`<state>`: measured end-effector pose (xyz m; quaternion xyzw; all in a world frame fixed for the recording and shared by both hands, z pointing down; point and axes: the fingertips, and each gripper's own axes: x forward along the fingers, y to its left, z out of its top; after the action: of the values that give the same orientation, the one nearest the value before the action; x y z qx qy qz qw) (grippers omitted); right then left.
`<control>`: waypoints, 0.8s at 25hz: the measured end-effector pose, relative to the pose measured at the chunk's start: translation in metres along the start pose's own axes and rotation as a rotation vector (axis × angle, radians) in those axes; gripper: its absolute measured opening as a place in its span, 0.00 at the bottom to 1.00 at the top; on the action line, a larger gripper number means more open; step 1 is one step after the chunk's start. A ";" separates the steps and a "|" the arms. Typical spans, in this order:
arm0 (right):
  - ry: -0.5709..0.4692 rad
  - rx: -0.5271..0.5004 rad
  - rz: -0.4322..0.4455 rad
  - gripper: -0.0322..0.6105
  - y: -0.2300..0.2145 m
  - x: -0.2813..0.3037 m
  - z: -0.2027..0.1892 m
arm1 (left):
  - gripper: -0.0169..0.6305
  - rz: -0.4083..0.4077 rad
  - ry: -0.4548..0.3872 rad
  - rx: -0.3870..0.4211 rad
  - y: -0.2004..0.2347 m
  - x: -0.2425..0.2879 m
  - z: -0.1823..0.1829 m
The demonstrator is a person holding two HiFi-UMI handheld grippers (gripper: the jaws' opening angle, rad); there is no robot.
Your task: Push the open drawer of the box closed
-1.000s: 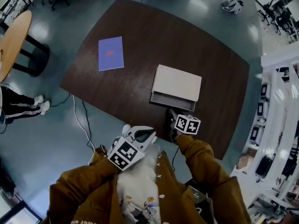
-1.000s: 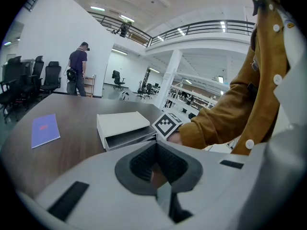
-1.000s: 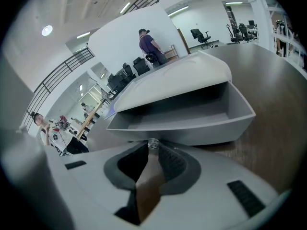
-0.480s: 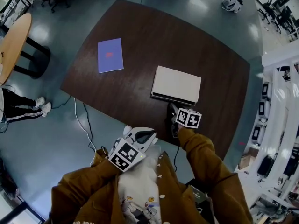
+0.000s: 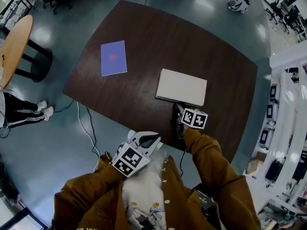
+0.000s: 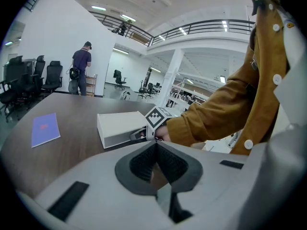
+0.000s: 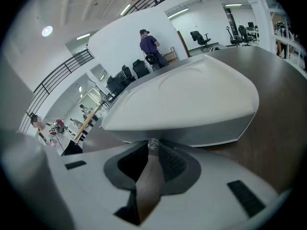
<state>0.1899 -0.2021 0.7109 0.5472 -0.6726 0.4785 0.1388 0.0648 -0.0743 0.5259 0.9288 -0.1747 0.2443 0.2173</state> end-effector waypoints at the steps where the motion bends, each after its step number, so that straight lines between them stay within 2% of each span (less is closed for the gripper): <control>1: 0.002 -0.001 0.001 0.16 0.000 0.000 0.000 | 0.03 -0.001 0.000 0.000 -0.001 0.000 -0.001; 7: 0.003 0.008 0.014 0.16 0.002 0.003 -0.001 | 0.03 -0.011 -0.002 0.007 -0.003 0.000 -0.002; 14: -0.005 0.043 0.064 0.29 0.010 -0.005 -0.004 | 0.03 -0.010 -0.011 0.020 -0.009 -0.007 -0.003; 20: -0.020 0.060 0.085 0.30 0.021 -0.029 -0.014 | 0.03 -0.012 -0.026 0.018 -0.015 -0.013 -0.005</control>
<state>0.1777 -0.1745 0.6871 0.5268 -0.6821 0.4983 0.0949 0.0590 -0.0570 0.5181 0.9348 -0.1699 0.2326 0.2080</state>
